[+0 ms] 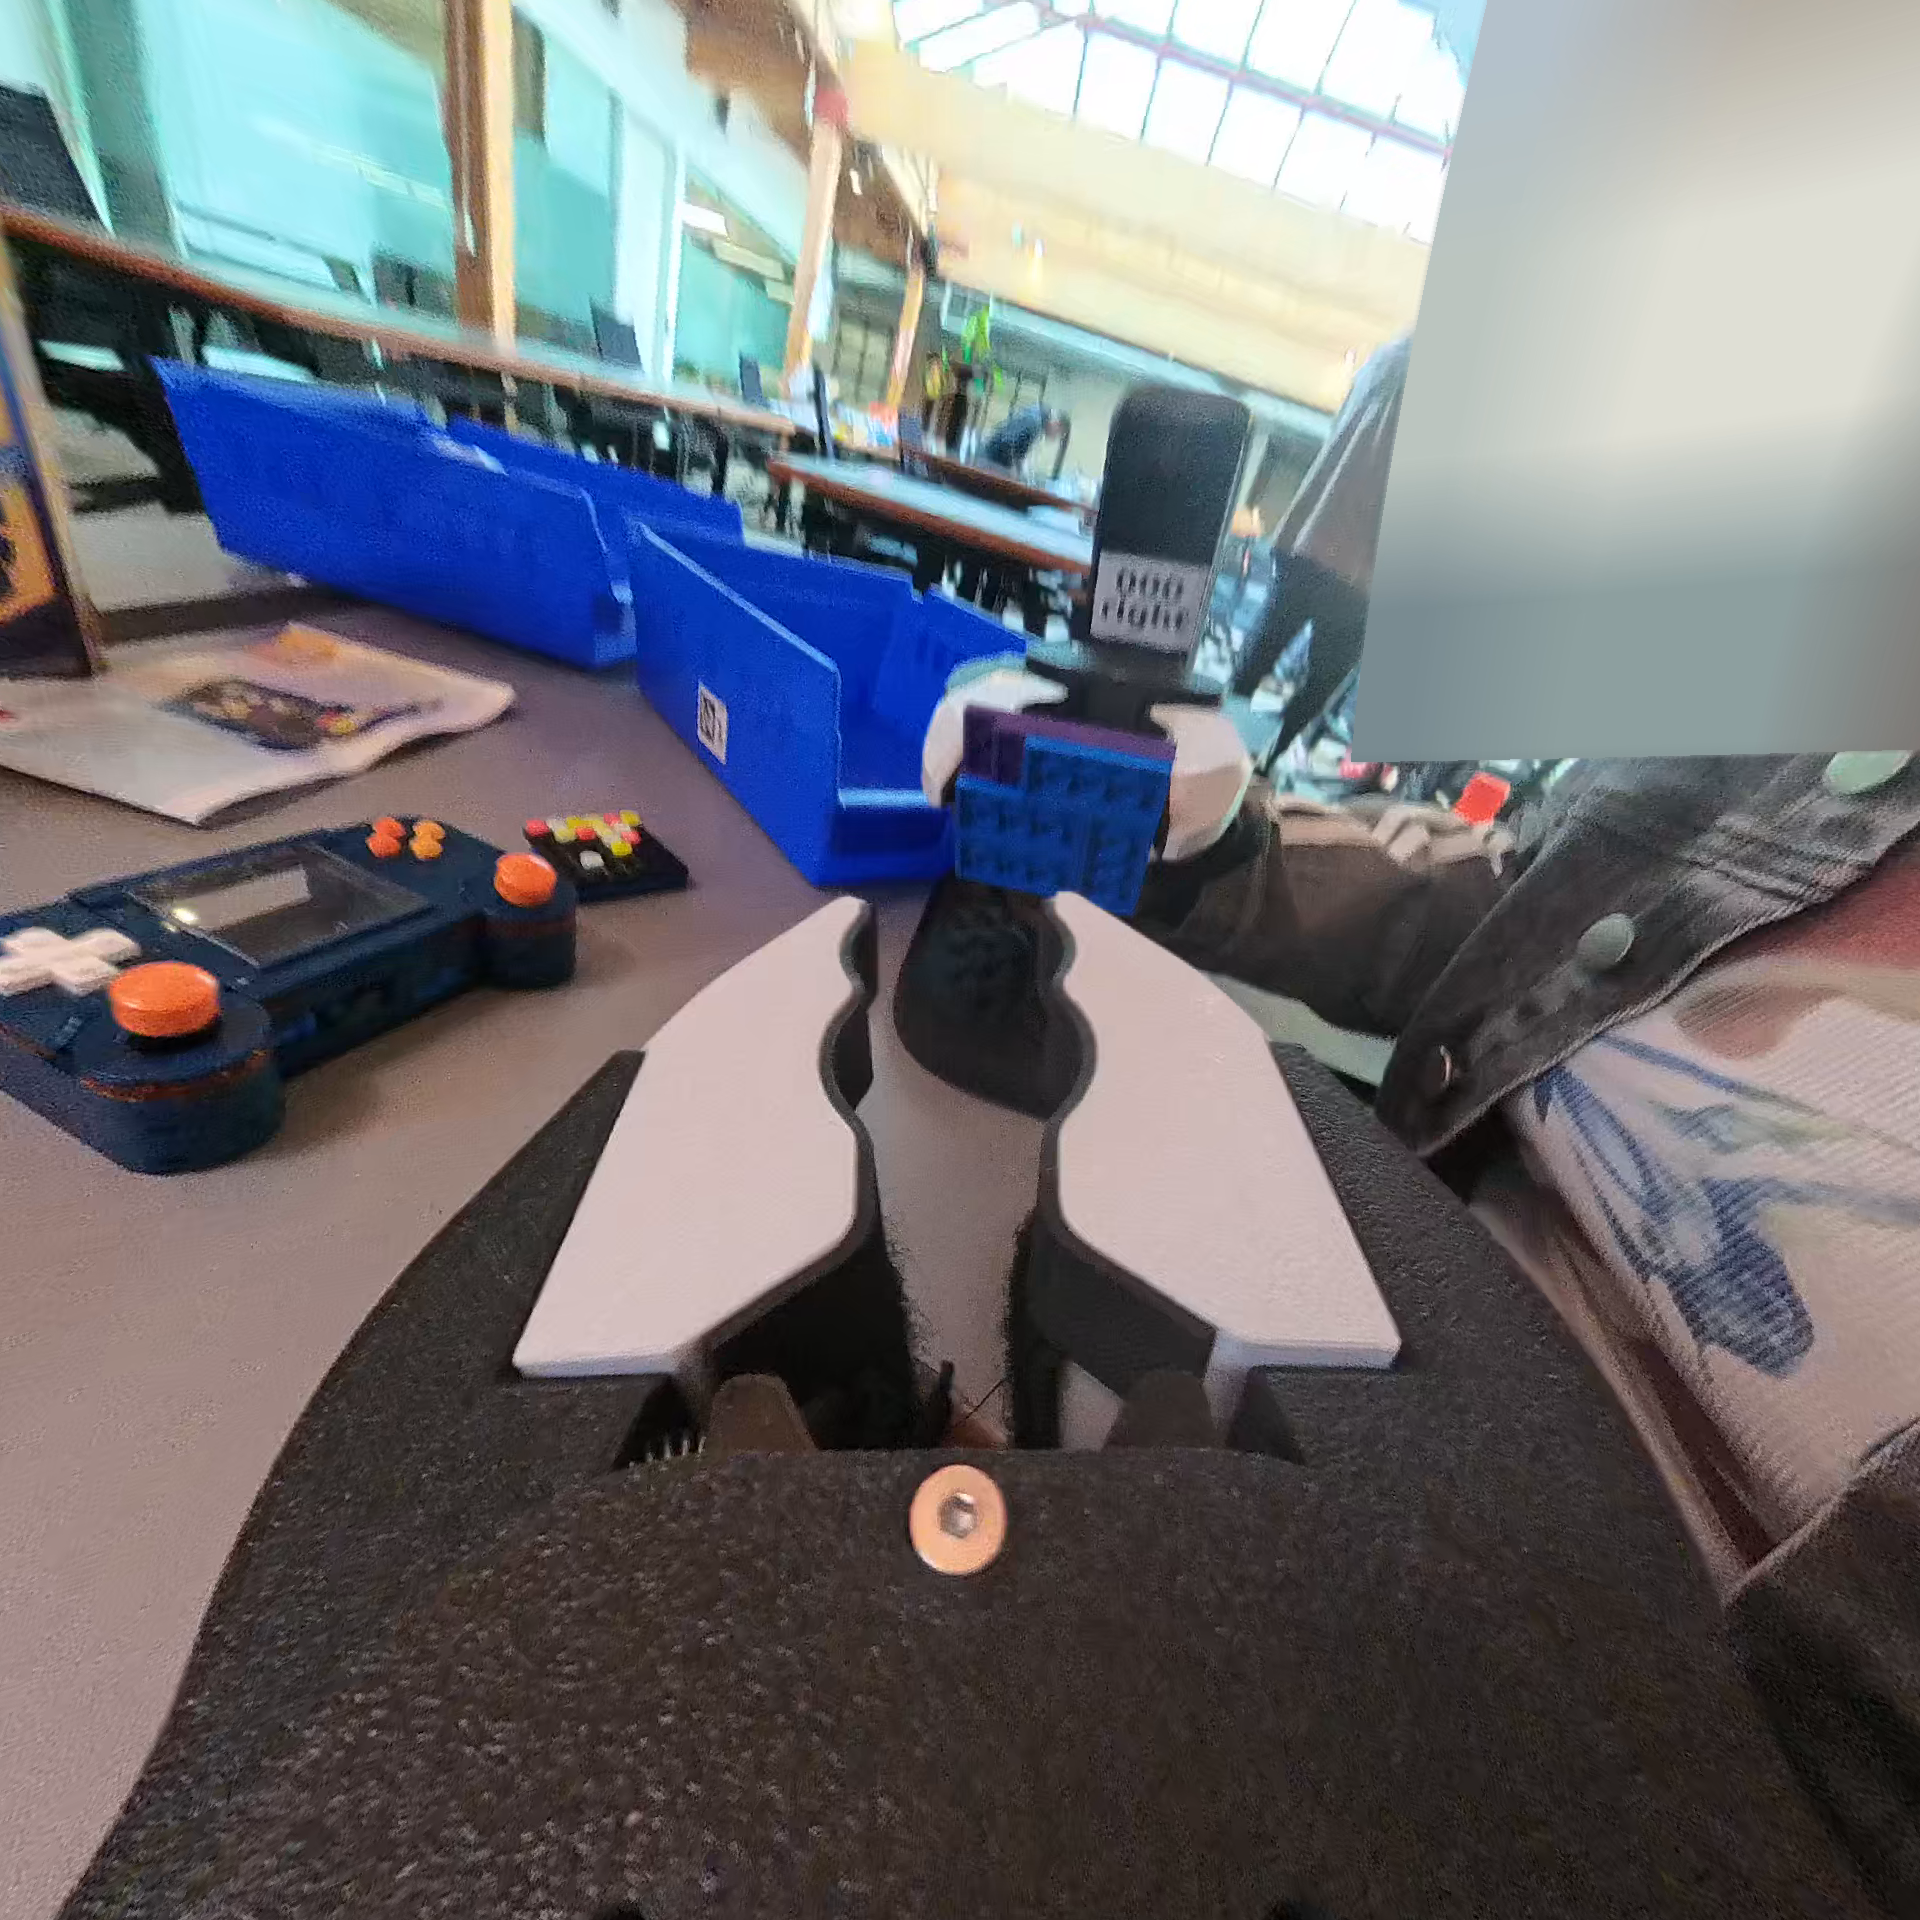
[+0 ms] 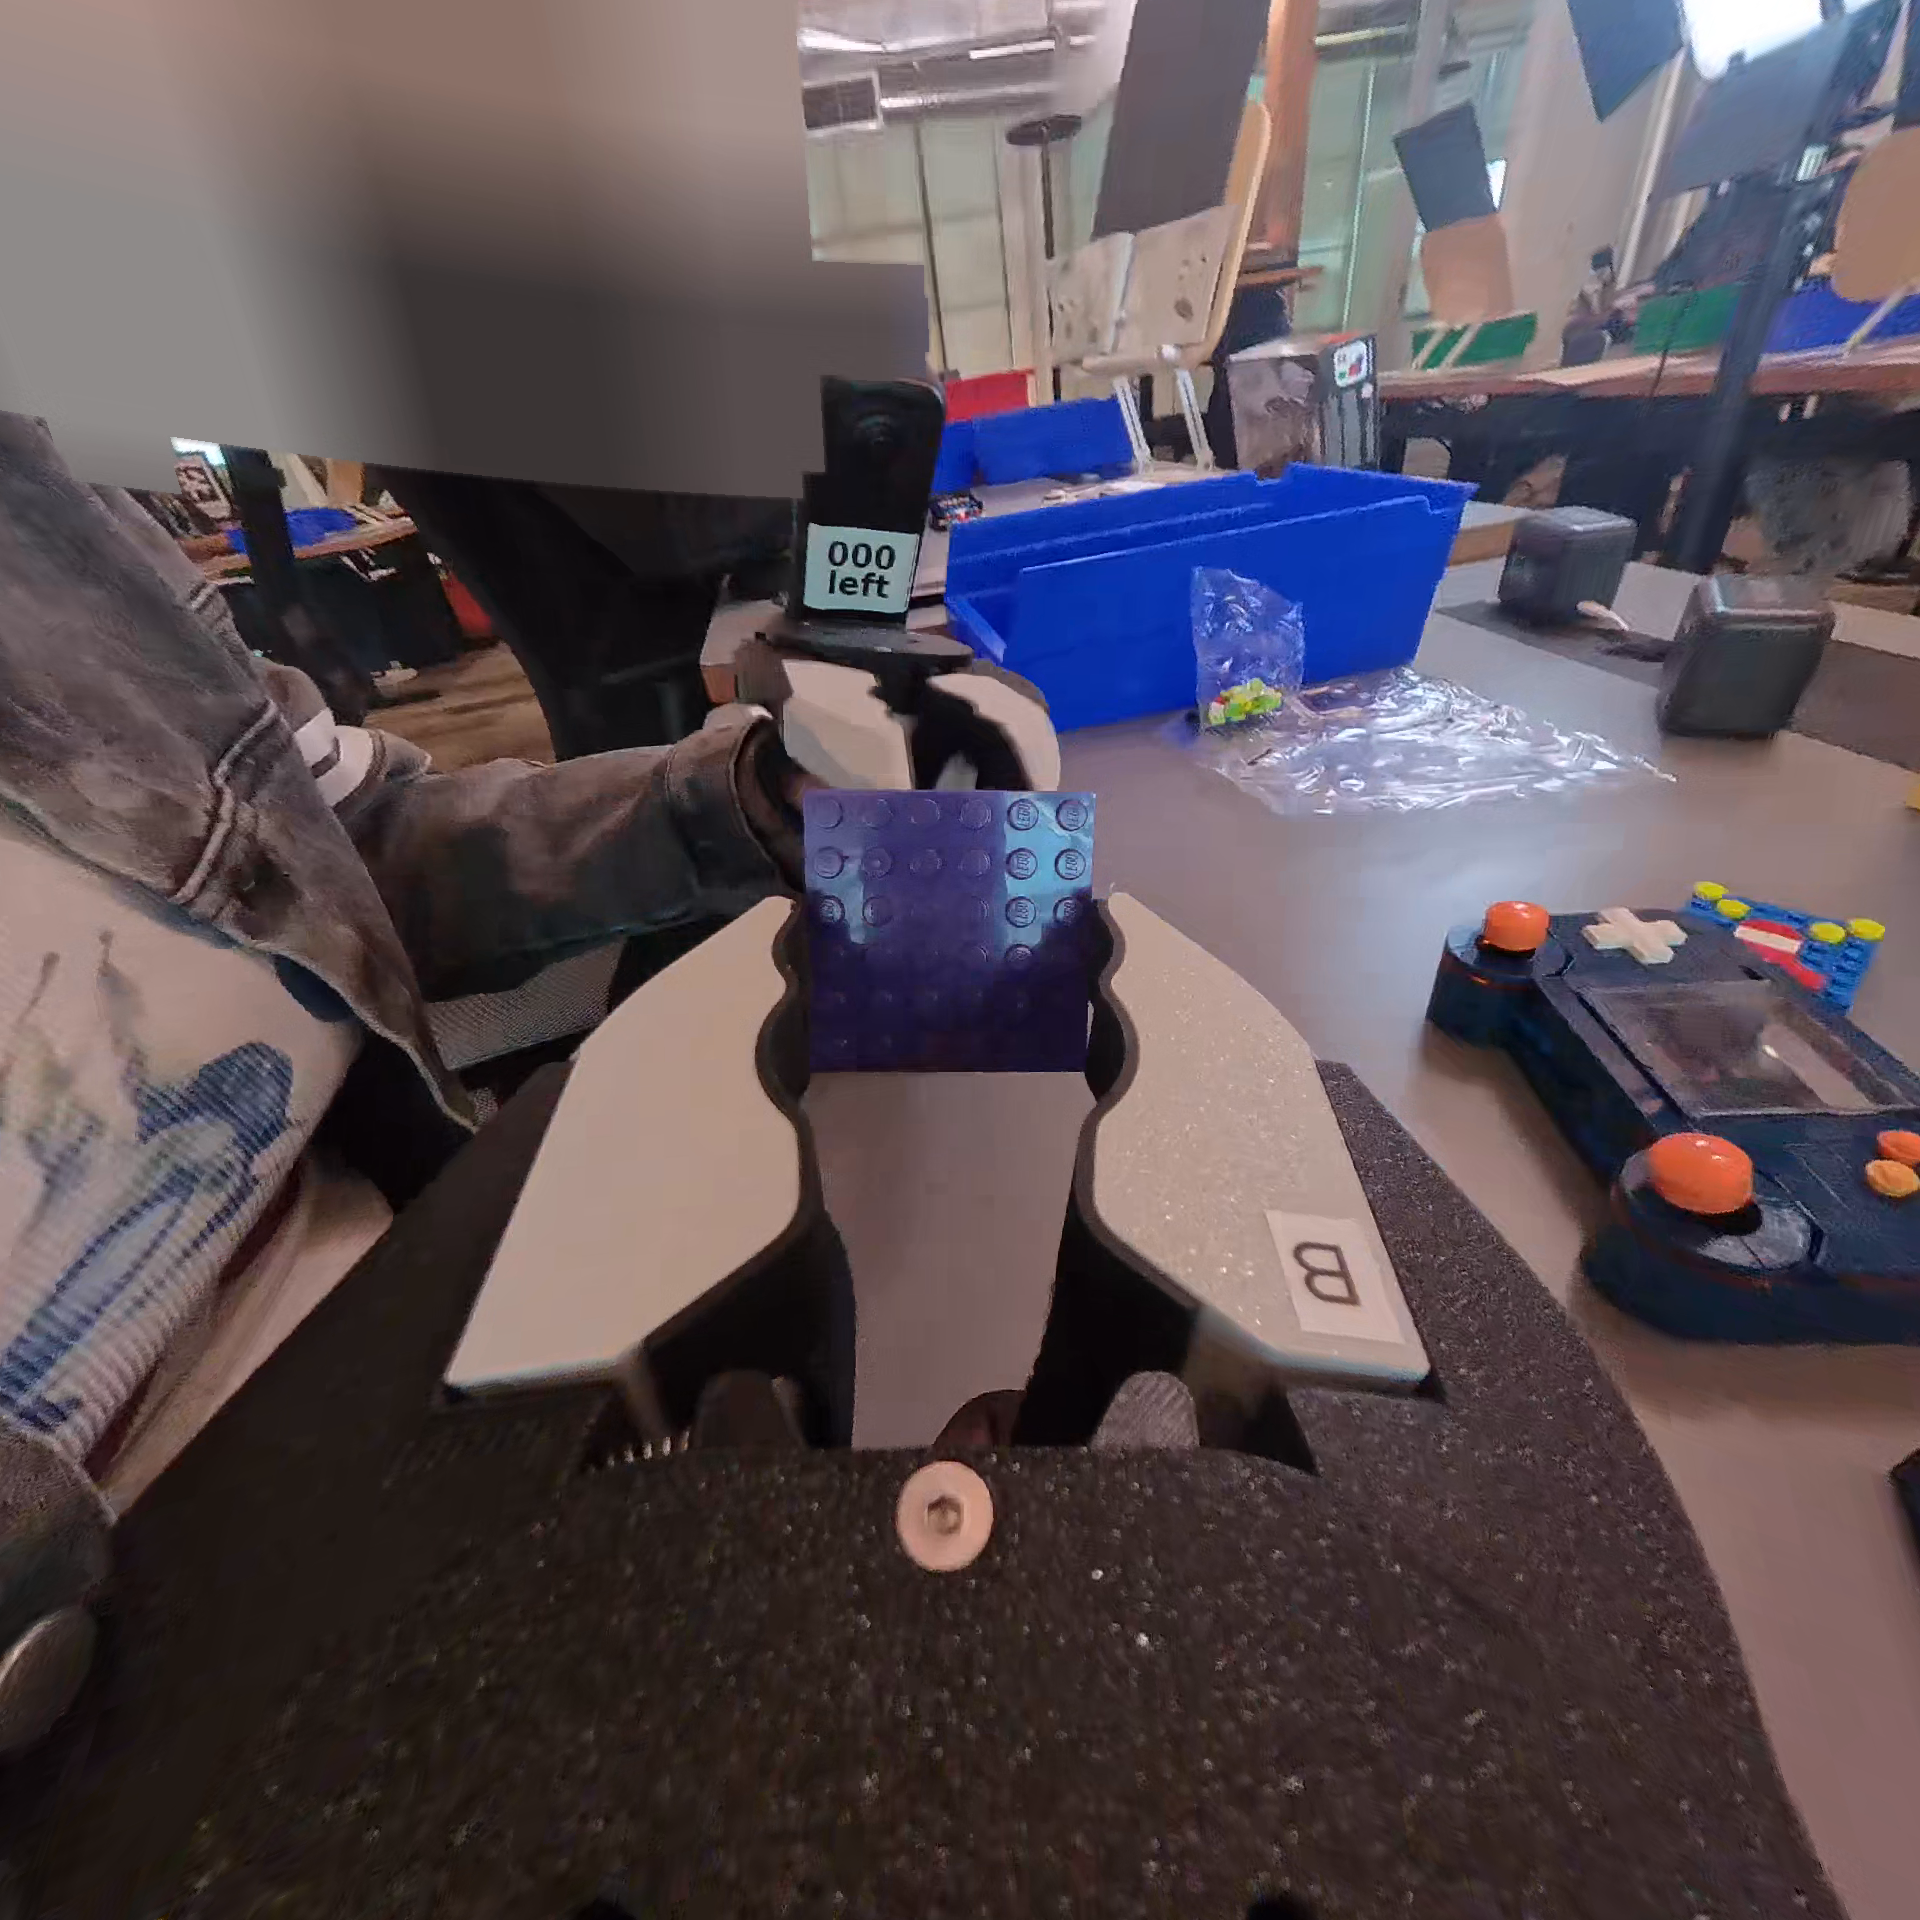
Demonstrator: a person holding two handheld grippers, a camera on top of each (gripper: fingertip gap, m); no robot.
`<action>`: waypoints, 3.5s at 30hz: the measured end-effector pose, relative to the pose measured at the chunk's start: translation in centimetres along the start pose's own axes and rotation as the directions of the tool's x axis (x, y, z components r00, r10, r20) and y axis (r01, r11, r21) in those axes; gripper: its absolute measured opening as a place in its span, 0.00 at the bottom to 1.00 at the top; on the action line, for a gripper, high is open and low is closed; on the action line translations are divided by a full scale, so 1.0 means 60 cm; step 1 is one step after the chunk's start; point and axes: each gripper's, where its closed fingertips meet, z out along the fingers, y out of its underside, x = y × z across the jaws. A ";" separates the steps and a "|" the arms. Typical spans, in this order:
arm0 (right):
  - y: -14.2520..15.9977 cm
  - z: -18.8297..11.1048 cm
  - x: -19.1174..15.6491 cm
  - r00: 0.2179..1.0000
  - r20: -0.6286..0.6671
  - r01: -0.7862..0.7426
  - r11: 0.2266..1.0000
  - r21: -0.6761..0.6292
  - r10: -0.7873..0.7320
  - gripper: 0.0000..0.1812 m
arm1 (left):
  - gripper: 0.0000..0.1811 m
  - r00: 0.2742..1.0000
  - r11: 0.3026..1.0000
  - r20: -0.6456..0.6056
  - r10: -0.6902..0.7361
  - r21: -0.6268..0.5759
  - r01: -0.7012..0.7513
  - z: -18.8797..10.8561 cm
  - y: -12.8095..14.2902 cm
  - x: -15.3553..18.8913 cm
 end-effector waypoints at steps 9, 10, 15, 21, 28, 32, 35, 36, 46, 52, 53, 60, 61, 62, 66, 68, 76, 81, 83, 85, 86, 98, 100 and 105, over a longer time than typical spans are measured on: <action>-0.034 -0.022 0.008 1.000 0.012 0.014 0.977 0.214 -0.017 0.28 | 0.27 0.960 0.962 0.095 0.265 0.043 -0.270 0.005 -0.017 0.012; -0.036 -0.024 0.004 0.999 0.014 0.040 0.973 0.227 -0.044 0.28 | 0.26 0.946 0.950 0.122 0.300 0.048 -0.307 0.006 -0.021 0.012; -0.070 -0.035 -0.016 0.802 -0.279 0.583 0.792 0.179 -0.528 0.28 | 0.23 0.986 0.988 0.073 0.149 0.014 -0.151 0.036 -0.029 0.035; -0.076 -0.028 -0.052 0.524 -0.282 0.840 0.542 0.016 -0.804 0.28 | 0.20 0.989 0.996 -0.134 0.068 0.062 -0.060 0.060 -0.058 0.104; -0.092 -0.033 -0.070 0.673 -0.203 0.739 0.656 0.154 -0.711 0.28 | 0.22 0.942 0.955 -0.170 0.288 0.124 -0.269 0.069 -0.082 0.154; -0.083 -0.029 -0.079 0.922 0.041 0.360 0.891 0.278 -0.385 0.28 | 0.26 0.833 0.822 -0.010 0.553 0.169 -0.544 0.072 -0.103 0.156; -0.094 -0.035 -0.076 0.962 0.098 0.205 0.913 0.352 -0.253 0.28 | 0.25 0.837 0.837 -0.060 0.544 0.110 -0.536 0.079 -0.094 0.158; -0.093 -0.035 -0.075 0.963 0.099 0.202 0.915 0.350 -0.250 0.28 | 0.24 0.845 0.844 -0.054 0.533 0.101 -0.526 0.082 -0.095 0.155; -0.079 -0.024 -0.078 0.955 0.109 0.233 0.927 0.295 -0.275 0.29 | 0.18 0.845 0.846 -0.063 0.532 0.005 -0.533 0.097 -0.072 0.150; -0.086 -0.025 -0.078 0.963 0.116 0.197 0.927 0.319 -0.245 0.28 | 0.18 0.871 0.873 -0.053 0.488 0.043 -0.486 0.092 -0.079 0.149; -0.089 -0.027 -0.077 0.964 0.115 0.191 0.925 0.330 -0.240 0.28 | 0.18 0.874 0.875 -0.047 0.483 0.049 -0.481 0.092 -0.079 0.147; -0.081 -0.018 -0.070 0.974 0.110 0.159 0.940 0.303 -0.200 0.28 | 0.17 0.916 0.918 -0.061 0.396 0.058 -0.392 0.081 -0.072 0.134; -0.072 -0.013 -0.067 0.972 0.104 0.180 0.953 0.242 -0.210 0.29 | 0.17 0.916 0.918 -0.068 0.395 0.017 -0.395 0.079 -0.065 0.130; -0.061 -0.009 -0.062 0.970 0.097 0.204 0.966 0.160 -0.221 0.28 | 0.17 0.914 0.915 -0.070 0.399 -0.033 -0.401 0.077 -0.057 0.124; -0.050 0.001 -0.060 0.918 0.058 0.395 0.918 -0.033 -0.393 0.30 | 0.17 0.882 0.866 -0.091 0.463 -0.167 -0.471 0.073 -0.045 0.120; -0.049 0.005 -0.058 0.907 0.066 0.421 0.903 -0.081 -0.417 0.32 | 0.17 0.865 0.838 -0.089 0.495 -0.214 -0.501 0.071 -0.044 0.114; -0.037 0.016 -0.059 0.877 0.103 0.479 0.871 -0.114 -0.469 0.31 | 0.17 0.870 0.818 -0.152 0.470 -0.296 -0.493 0.063 -0.026 0.112; -0.055 0.011 -0.068 0.892 0.107 0.440 0.898 0.011 -0.439 0.30 | 0.17 0.876 0.846 -0.146 0.459 -0.229 -0.482 0.066 -0.039 0.123; -0.055 0.011 -0.070 0.903 0.111 0.412 0.910 0.048 -0.415 0.30 | 0.17 0.879 0.852 -0.152 0.452 -0.220 -0.476 0.066 -0.038 0.124; -0.053 0.010 -0.071 0.912 0.118 0.387 0.920 0.064 -0.392 0.29 | 0.17 0.886 0.860 -0.151 0.439 -0.214 -0.463 0.065 -0.034 0.123; -0.050 0.010 -0.070 0.915 0.116 0.382 0.922 0.063 -0.387 0.29 | 0.17 0.885 0.858 -0.150 0.440 -0.220 -0.464 0.065 -0.030 0.121; -0.035 -0.014 -0.023 0.955 0.103 0.270 0.959 0.083 -0.277 0.30 | 0.24 0.901 0.895 -0.032 0.434 -0.102 -0.434 0.047 -0.034 0.072; -0.037 -0.006 -0.030 0.948 0.122 0.286 0.955 0.072 -0.293 0.29 | 0.24 0.877 0.868 -0.056 0.477 -0.131 -0.480 0.065 -0.035 0.083; -0.040 0.002 -0.046 0.933 0.143 0.323 0.944 0.072 -0.330 0.30 | 0.21 0.884 0.877 -0.100 0.457 -0.112 -0.467 0.082 -0.038 0.099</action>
